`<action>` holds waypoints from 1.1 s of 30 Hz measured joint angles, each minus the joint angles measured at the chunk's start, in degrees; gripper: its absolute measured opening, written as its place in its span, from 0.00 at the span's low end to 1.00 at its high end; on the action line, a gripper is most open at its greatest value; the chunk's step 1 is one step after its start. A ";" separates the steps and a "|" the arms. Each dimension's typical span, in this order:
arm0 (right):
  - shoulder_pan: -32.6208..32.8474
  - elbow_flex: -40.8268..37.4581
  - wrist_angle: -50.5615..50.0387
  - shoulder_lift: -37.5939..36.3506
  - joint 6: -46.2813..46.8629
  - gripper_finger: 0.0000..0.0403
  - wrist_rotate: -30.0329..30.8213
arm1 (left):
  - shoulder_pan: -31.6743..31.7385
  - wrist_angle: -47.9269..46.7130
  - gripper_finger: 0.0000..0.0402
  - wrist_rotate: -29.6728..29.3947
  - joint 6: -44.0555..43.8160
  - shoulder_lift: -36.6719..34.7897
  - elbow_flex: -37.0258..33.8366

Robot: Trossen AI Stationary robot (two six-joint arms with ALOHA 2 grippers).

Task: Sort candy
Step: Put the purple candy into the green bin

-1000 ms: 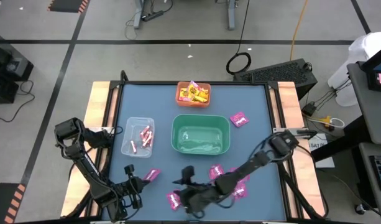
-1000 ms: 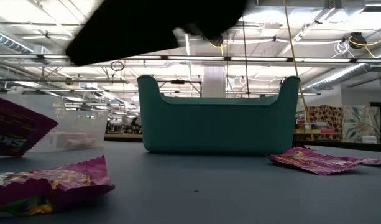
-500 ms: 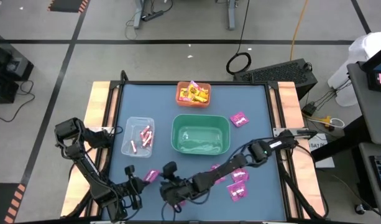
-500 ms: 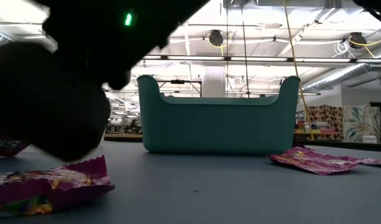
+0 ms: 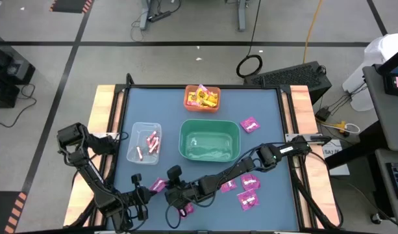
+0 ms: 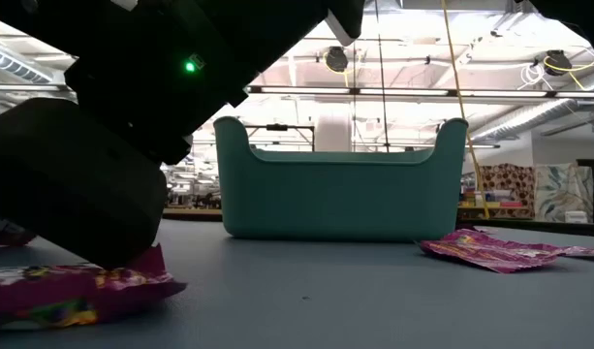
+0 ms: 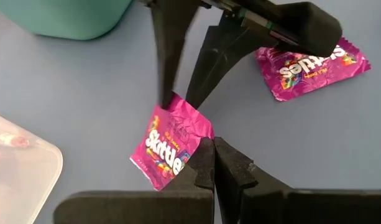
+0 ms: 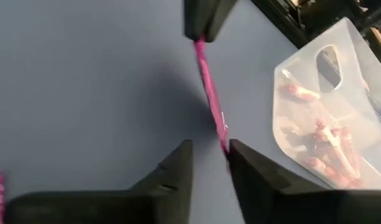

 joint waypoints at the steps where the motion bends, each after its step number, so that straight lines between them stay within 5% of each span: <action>1: 0.04 0.00 0.02 0.00 -0.05 0.17 0.00 | 0.00 -0.01 0.00 0.01 0.00 0.00 0.00; 6: 0.08 0.00 0.11 0.00 0.04 0.02 0.00 | 0.00 0.32 0.00 0.00 -0.06 0.00 0.00; 14: 0.08 -0.02 0.41 0.00 2.69 0.00 -1.11 | 0.00 0.84 0.11 -0.05 -5.02 0.00 0.00; 26: -0.66 -0.04 0.22 -0.02 8.66 0.00 -1.69 | -0.04 5.94 0.51 -0.57 -3.29 2.25 0.02; 33: -1.75 -0.11 -0.44 -0.02 11.37 0.00 -5.71 | -0.04 5.65 0.55 -0.68 -1.99 7.13 0.02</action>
